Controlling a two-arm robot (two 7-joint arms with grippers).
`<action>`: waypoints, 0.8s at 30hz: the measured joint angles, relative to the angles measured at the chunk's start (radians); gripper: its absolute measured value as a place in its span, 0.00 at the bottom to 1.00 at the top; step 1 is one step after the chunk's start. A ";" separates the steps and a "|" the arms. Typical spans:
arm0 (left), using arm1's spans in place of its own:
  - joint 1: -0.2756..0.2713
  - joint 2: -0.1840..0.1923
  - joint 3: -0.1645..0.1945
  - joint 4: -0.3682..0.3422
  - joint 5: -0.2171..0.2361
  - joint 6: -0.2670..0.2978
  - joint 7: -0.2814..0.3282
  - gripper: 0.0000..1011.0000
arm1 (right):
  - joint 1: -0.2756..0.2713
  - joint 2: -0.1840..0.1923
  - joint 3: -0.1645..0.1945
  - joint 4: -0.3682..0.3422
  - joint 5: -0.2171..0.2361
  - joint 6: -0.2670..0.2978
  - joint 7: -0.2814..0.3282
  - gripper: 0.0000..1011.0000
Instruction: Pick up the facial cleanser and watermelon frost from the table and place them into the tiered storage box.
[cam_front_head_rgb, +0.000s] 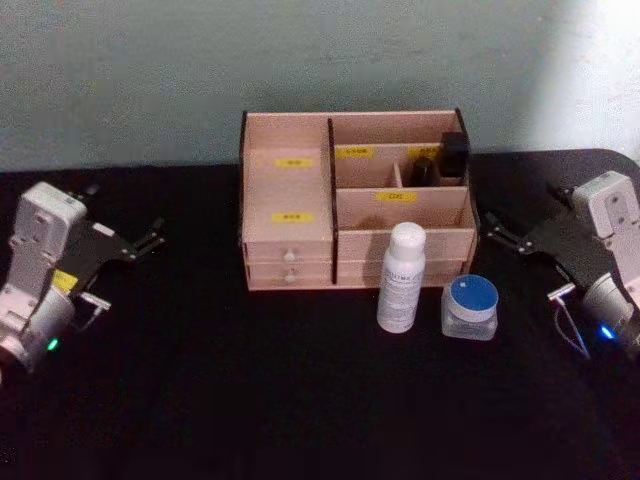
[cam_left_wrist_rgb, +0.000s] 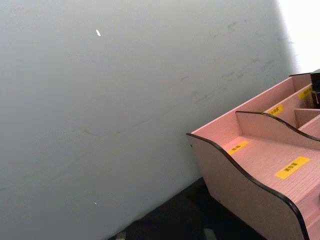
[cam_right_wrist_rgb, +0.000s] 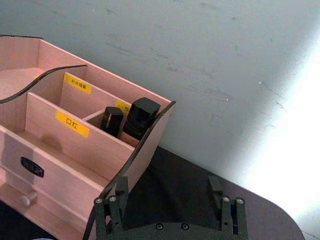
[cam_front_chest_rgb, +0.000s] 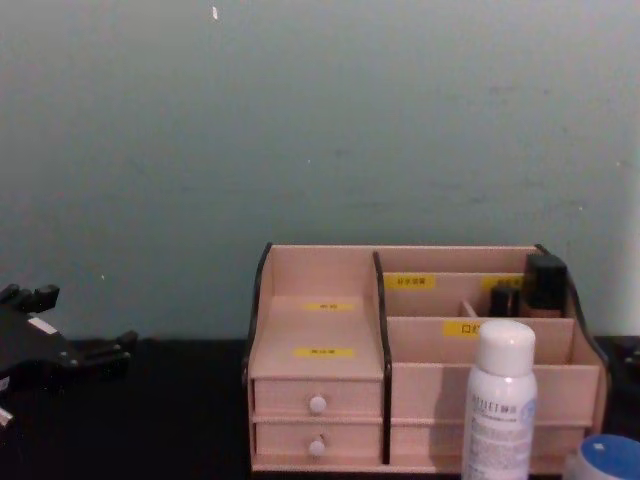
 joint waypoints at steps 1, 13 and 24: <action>0.000 0.000 0.000 0.000 0.000 0.000 0.000 0.99 | 0.000 0.000 0.000 0.000 0.000 0.000 0.000 0.99; 0.000 0.000 0.000 0.000 0.000 0.000 0.000 0.99 | 0.000 0.000 0.000 0.000 0.000 0.000 0.000 0.99; 0.000 0.000 0.000 0.000 0.000 0.000 0.000 0.99 | -0.039 0.023 0.042 -0.047 0.004 -0.018 0.034 0.99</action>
